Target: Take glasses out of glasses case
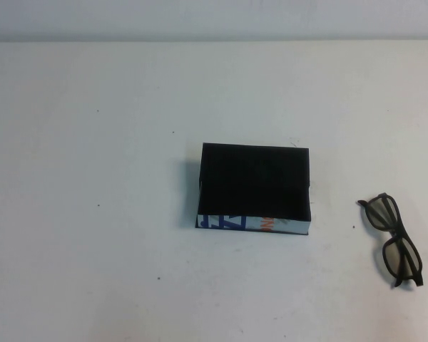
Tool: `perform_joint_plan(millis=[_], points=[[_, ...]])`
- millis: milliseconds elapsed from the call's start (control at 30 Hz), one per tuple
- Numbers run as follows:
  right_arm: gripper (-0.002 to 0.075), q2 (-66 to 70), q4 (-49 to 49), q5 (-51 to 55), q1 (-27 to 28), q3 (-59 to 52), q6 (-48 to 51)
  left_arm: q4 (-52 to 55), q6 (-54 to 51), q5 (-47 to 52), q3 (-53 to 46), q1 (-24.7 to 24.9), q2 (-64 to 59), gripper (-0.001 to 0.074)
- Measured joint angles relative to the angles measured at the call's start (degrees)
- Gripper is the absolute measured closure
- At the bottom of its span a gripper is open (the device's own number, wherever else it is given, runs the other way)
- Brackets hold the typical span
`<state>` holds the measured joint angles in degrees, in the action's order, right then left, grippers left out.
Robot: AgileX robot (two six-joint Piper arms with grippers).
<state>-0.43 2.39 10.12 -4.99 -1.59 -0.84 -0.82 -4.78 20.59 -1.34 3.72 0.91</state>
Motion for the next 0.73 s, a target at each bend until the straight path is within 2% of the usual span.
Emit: perform_joint_plan(millis=[267,733], points=[[0.0742,0.0,-0.3,7.3,-1.8,0.0,-1.3,0.0,0.0,0.0,0.0,0.0,0.0,0.0739],[0.0742,0.0,-3.4,7.8,0.0,0.0,-1.5,0.0,0.0,0.0,0.0,0.0,0.0,0.0739]])
